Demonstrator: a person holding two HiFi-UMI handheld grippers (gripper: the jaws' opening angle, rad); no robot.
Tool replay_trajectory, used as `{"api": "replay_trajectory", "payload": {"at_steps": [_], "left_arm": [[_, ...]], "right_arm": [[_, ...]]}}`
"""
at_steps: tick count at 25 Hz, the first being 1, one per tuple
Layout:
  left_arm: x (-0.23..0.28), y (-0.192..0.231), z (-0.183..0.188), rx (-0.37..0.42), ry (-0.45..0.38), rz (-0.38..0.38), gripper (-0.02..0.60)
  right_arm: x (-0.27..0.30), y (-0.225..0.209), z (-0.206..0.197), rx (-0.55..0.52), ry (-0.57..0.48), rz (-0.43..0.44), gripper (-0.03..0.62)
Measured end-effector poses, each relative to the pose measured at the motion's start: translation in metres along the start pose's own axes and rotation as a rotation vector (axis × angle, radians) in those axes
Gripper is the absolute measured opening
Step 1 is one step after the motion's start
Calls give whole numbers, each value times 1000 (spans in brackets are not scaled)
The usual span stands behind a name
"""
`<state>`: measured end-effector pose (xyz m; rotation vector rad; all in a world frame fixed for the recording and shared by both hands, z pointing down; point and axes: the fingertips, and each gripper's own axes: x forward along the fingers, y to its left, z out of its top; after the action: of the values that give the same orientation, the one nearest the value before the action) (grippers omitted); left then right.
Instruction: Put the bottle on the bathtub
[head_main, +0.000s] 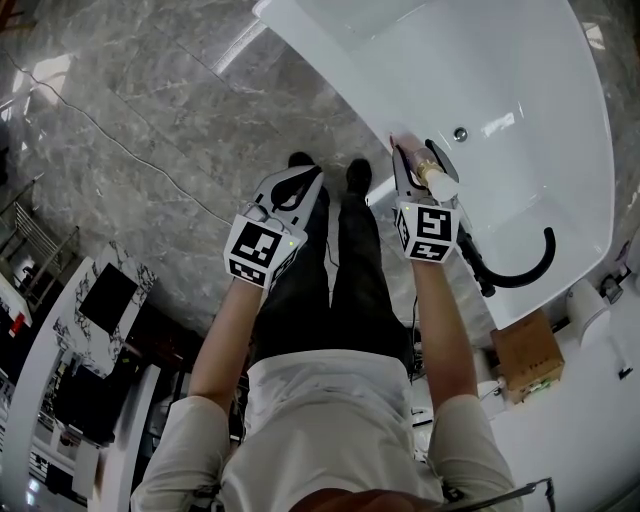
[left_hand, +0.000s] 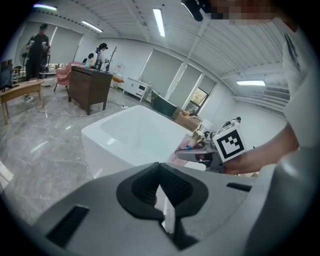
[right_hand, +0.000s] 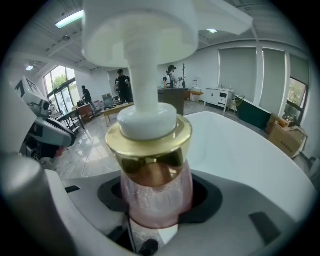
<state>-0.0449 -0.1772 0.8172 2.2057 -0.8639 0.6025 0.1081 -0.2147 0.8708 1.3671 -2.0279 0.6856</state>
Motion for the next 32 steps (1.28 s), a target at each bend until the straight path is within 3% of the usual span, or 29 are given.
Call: {"api": "replay_trajectory", "payload": {"at_steps": [15,32], "left_arm": [[-3,-1,-16,-9,-1,23,5],[-35,-6,-13,-27,-41,77,5]], "right_arm": [[0,6,-5,-46,-41,-25,247],[-28,6,-7,-11,-39,-10,293]]}}
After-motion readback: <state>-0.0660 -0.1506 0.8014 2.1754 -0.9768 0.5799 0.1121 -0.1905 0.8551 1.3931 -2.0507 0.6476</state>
